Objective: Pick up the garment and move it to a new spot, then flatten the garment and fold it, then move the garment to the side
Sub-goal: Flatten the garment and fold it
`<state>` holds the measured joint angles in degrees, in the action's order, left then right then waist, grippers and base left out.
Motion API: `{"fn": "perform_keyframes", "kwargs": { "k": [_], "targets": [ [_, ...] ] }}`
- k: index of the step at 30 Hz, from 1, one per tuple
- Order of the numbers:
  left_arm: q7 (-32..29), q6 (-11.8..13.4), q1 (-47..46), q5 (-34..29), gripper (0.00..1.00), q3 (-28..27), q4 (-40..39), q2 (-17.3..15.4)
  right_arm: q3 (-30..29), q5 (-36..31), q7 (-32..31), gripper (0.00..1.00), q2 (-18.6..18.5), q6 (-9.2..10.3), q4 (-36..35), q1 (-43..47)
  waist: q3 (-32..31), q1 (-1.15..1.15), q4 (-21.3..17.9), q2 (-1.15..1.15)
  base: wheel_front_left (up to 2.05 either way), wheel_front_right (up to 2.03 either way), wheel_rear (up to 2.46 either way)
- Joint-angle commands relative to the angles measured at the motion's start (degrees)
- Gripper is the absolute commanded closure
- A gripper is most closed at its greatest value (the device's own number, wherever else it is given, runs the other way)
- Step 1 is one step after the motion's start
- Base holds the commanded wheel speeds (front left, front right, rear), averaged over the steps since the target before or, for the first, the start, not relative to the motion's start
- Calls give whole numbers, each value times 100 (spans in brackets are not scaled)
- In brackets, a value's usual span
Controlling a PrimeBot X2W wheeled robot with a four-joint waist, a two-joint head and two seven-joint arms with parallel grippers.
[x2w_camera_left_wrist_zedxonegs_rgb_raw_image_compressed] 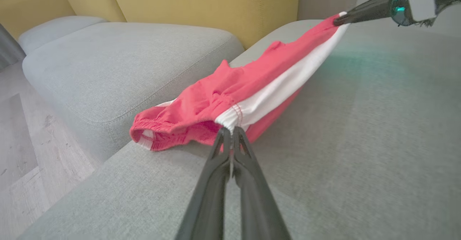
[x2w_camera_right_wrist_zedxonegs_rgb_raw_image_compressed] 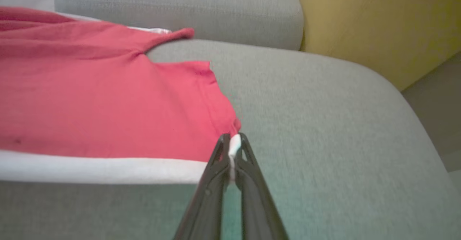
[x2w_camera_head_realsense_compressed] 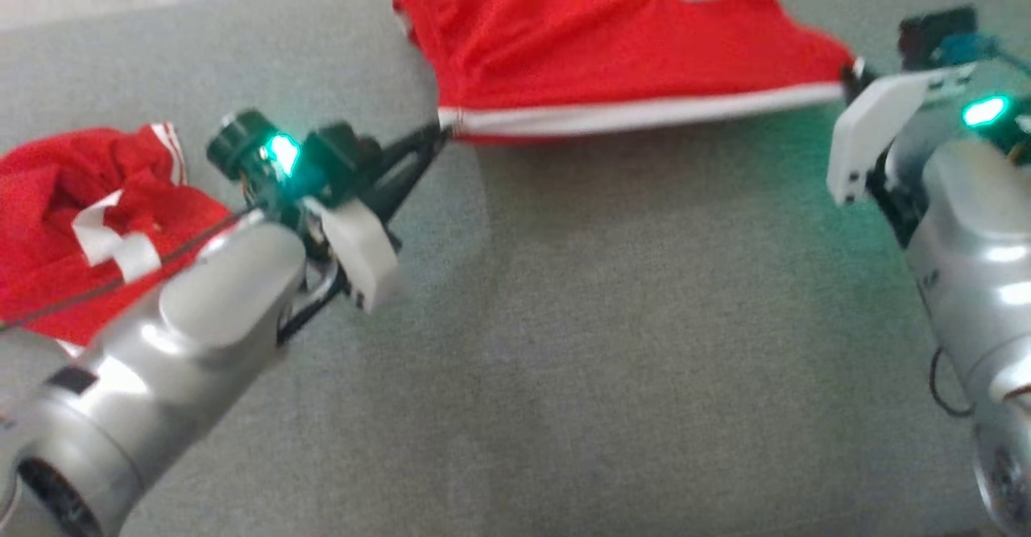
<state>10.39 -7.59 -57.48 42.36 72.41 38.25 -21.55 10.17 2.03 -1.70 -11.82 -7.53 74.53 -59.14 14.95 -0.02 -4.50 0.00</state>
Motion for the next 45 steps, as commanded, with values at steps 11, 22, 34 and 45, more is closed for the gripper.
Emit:
{"fn": "perform_keyframes", "kwargs": {
  "k": [11,22,34,45],
  "targets": [
    [-128,355,1279,269,100,-34,-1158,-504,1692,1944,-1243,100,-603,4,-1199,1443,-1411,2,-58,0,0,0,0],
    [-414,1312,2011,518,100,-166,-2823,-946,1453,3491,-2059,100,-2225,4,-4145,2958,-1539,2,90,0,0,0,0],
    [-483,1838,1297,609,100,-753,-2611,-668,-137,2266,-1804,100,-1567,4,-4959,2491,-547,2,454,0,0,0,0],
    [-648,1732,355,449,100,-812,-1794,-58,-346,1270,-1476,100,-1037,4,-4052,843,542,2,1030,0,0,0,0]
  ]
}}
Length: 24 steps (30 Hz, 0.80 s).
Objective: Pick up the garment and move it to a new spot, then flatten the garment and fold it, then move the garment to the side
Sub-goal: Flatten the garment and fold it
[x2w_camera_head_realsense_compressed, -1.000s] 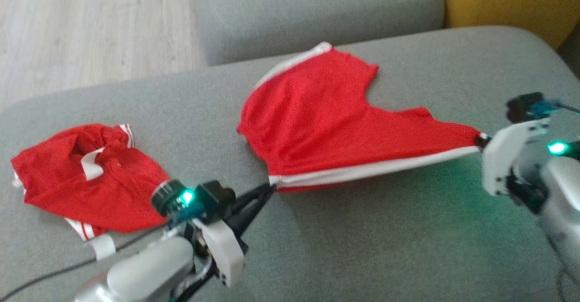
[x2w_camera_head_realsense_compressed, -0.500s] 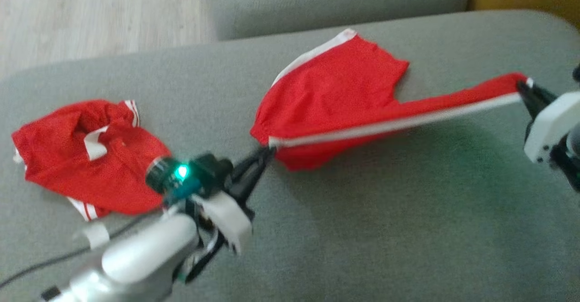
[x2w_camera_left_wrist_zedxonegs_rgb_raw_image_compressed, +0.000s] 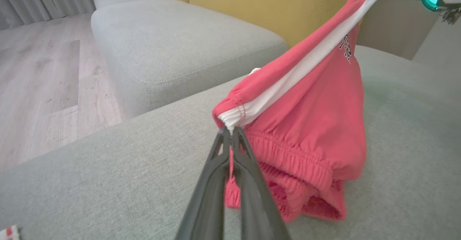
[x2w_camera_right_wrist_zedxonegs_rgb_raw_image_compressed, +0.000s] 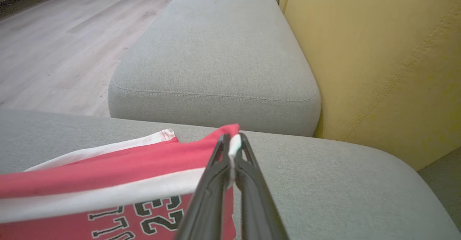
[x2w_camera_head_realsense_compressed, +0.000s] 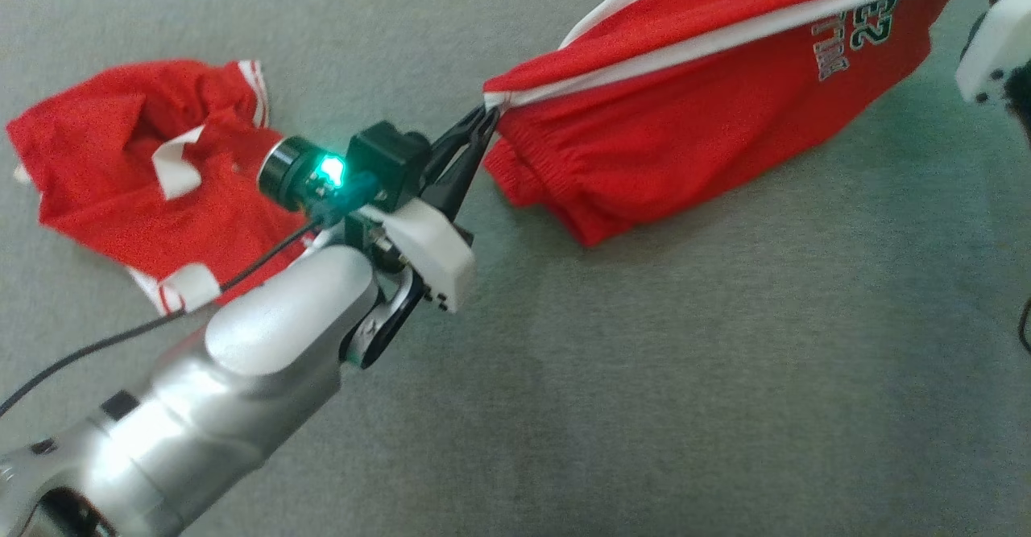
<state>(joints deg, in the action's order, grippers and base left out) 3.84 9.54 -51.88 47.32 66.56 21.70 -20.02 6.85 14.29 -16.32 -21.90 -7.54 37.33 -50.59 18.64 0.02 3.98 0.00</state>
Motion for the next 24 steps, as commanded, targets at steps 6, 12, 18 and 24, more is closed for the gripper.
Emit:
{"fn": "perform_keyframes", "kwargs": {
  "k": [6,12,18,24],
  "targets": [
    [58,-30,-408,-52,100,-225,115,87,143,-249,370,100,20,5,586,-814,618,-2,527,0,0,0,0],
    [102,-93,-499,-103,100,-154,161,232,228,-288,767,100,91,5,1254,-1259,805,-2,765,0,0,0,0],
    [116,-114,-639,-124,100,-141,248,372,364,-348,1080,100,122,5,1795,-1650,966,-2,906,0,0,0,0],
    [29,-141,-758,-159,47,-61,368,492,312,-511,1348,0,110,5,2346,-1974,1064,-2,955,0,0,0,0]
  ]
}}
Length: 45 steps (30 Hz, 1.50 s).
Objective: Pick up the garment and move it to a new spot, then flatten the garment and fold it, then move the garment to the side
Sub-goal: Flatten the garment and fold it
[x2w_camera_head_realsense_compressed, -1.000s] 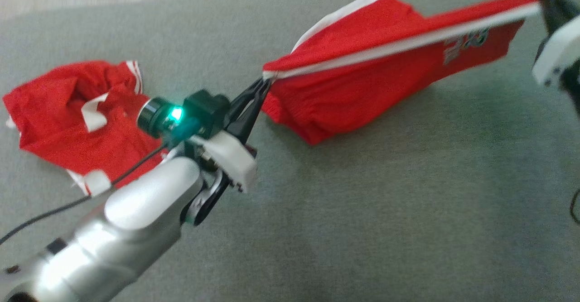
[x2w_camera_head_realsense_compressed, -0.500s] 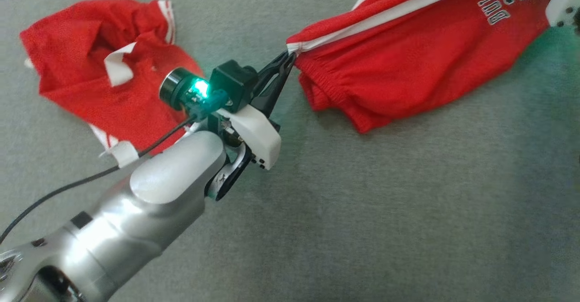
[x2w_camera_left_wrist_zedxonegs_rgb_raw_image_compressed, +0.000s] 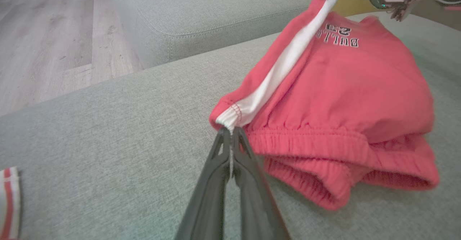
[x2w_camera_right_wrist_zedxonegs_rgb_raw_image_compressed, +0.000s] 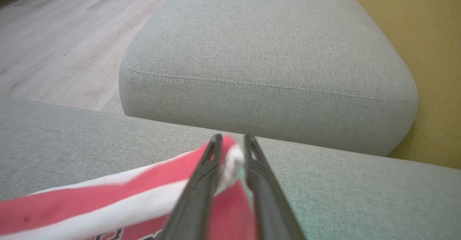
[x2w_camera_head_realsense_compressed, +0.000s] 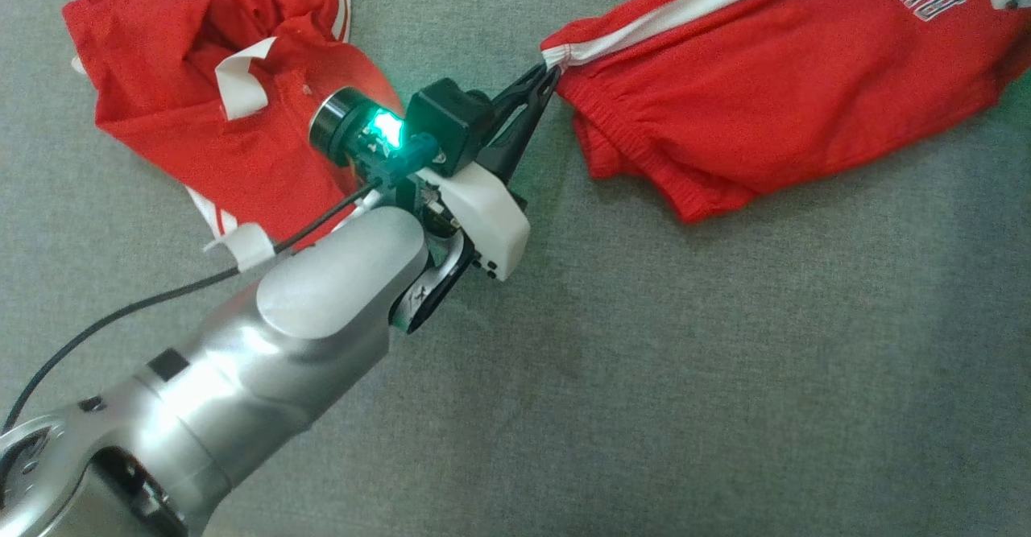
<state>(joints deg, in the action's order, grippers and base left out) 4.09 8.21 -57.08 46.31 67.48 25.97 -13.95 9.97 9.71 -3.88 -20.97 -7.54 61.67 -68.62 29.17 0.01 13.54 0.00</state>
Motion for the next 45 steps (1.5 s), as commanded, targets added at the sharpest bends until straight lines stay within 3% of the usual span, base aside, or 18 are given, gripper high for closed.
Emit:
{"fn": "perform_keyframes", "kwargs": {
  "k": [1,2,8,14,22,26,34,40,45],
  "targets": [
    [6,-1,-244,-60,5,-149,-36,-103,-38,-108,175,0,-6,5,-4,-214,13,-1,-11,0,0,0,0],
    [18,15,-243,-58,0,-155,-12,-94,-86,-168,252,0,-20,5,82,-248,5,-1,-25,0,0,0,0],
    [119,156,-197,-76,0,-196,138,-134,-274,-220,560,0,103,5,465,-267,-191,-1,-152,0,0,0,0],
    [483,372,-10,3,0,-414,181,-261,-495,243,1305,0,341,5,453,-165,-625,-1,-403,0,0,0,0],
    [1077,838,703,257,0,-1492,-196,-518,-301,1042,1867,0,698,5,-686,773,-1356,-1,-887,0,0,0,0],
    [1087,973,1368,-111,0,-2238,-731,-543,-534,1258,1884,0,910,5,-1721,1703,-1711,-1,-1092,0,0,0,0],
    [1089,856,3117,-834,0,-3247,-1272,-327,-917,874,1887,0,1640,5,-3383,3982,-2214,-1,-1396,0,0,0,0],
    [1090,591,3982,-1199,0,-3654,-1240,4,-1020,675,1885,0,1799,5,-3964,5364,-2431,-1,-1428,0,0,0,0],
    [1090,325,4389,-1441,0,-3926,-1068,251,-920,721,1834,0,1806,5,-4196,5879,-2522,-1,-1423,0,0,0,0]
  ]
}}
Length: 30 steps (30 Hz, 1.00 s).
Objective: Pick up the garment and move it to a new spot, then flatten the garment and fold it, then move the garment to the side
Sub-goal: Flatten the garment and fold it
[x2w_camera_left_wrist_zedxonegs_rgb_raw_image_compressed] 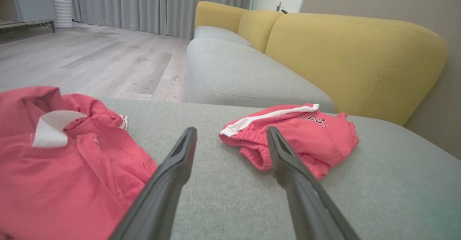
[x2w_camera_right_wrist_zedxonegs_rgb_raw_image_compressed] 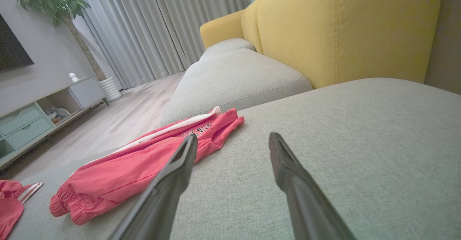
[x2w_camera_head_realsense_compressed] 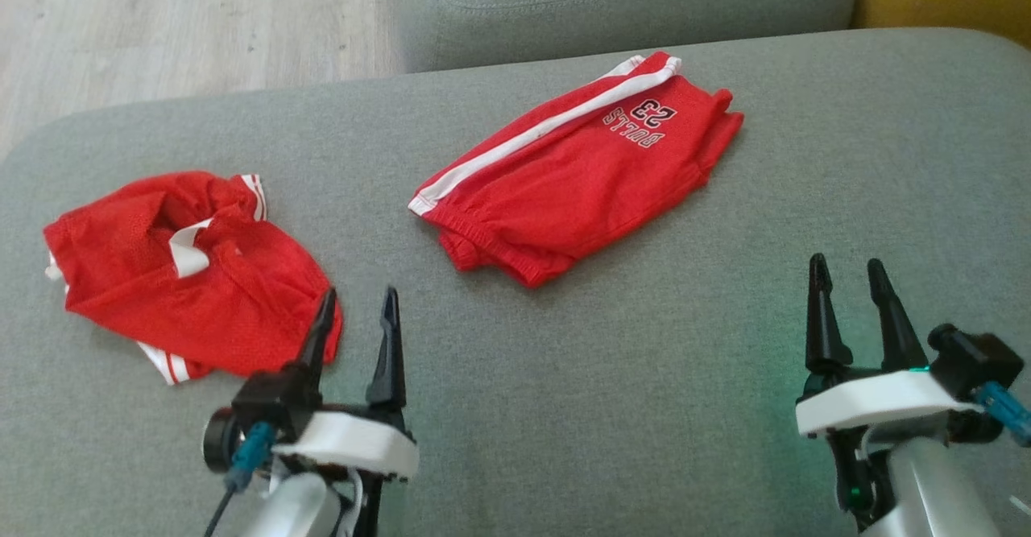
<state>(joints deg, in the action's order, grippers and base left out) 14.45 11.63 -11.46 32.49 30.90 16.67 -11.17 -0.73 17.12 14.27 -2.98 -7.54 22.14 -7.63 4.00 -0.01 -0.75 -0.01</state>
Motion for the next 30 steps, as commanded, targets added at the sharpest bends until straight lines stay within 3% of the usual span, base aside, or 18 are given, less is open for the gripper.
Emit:
{"fn": "perform_keyframes", "kwargs": {
  "k": [1,9,16,23,30],
  "targets": [
    [54,-66,-145,-113,0,-316,-110,14,152,-58,-1,0,8,5,-284,-182,-9,1,16,1,0,0,0],
    [54,-333,-271,-475,0,-568,-16,248,14,-271,-268,0,9,5,-540,-249,232,1,187,1,0,0,0],
    [54,-531,-622,-710,0,-674,85,400,-221,-556,-1108,0,10,5,-420,-1065,912,1,442,1,0,0,0],
    [54,-723,-970,-907,0,-708,198,601,-1100,-799,-2103,0,10,5,563,-2588,1520,1,834,1,0,0,0],
    [54,-833,-1146,-986,0,-695,303,748,-1923,-1336,-2308,0,-136,5,1764,-3664,1789,1,1198,1,0,0,0]
  ]
}}
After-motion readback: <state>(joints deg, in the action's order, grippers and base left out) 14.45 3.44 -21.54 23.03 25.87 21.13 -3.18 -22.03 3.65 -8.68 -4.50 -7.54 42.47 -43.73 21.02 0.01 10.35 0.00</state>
